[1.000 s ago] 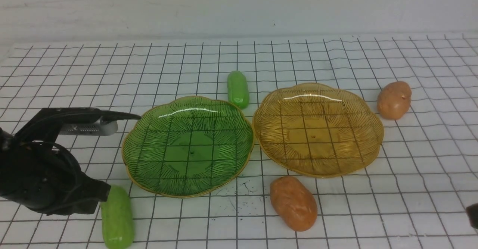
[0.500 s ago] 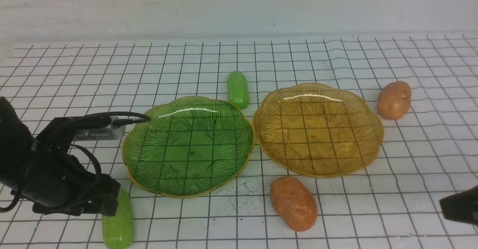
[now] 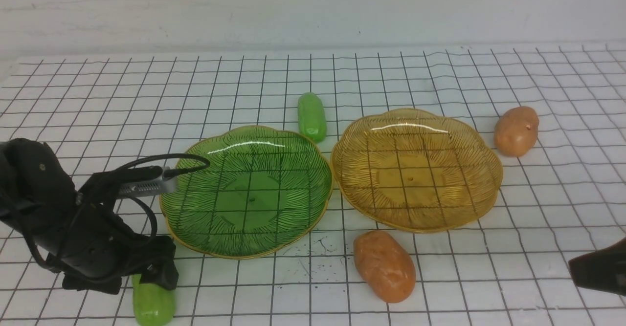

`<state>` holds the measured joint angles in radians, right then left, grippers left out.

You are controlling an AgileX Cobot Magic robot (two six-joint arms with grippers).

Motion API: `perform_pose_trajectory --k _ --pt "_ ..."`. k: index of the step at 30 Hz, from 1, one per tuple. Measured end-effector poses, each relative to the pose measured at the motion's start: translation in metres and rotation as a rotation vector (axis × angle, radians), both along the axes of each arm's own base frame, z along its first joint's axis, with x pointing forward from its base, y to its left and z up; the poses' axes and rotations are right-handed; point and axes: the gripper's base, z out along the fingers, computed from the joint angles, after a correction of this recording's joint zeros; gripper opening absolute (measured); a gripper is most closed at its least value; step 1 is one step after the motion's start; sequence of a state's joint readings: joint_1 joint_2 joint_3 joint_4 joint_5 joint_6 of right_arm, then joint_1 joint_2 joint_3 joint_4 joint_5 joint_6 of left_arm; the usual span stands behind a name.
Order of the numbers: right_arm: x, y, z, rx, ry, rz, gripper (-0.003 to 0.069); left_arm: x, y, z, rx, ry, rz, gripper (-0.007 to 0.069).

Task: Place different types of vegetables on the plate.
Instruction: 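Put the green cucumber next to the left plate into that plate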

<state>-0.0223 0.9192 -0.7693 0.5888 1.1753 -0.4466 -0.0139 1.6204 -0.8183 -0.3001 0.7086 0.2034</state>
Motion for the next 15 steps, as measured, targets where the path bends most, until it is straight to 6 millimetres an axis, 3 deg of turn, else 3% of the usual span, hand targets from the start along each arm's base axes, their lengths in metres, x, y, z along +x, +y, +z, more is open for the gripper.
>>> perform_pose_trajectory --k 6,10,15 --pt "-0.001 0.0 0.0 0.0 0.007 0.005 -0.0015 0.0 0.0 -0.004 -0.002 0.026 -0.002 0.037" --pt "-0.001 0.0 0.0 0.0 0.01 0.008 -0.0015 -0.001 -0.002 0.002 -0.016 0.071 -0.02 0.0374" --pt "-0.001 0.0 0.0 0.0 0.012 0.011 -0.0015 0.002 -0.007 0.031 -0.081 0.078 -0.023 0.0374"
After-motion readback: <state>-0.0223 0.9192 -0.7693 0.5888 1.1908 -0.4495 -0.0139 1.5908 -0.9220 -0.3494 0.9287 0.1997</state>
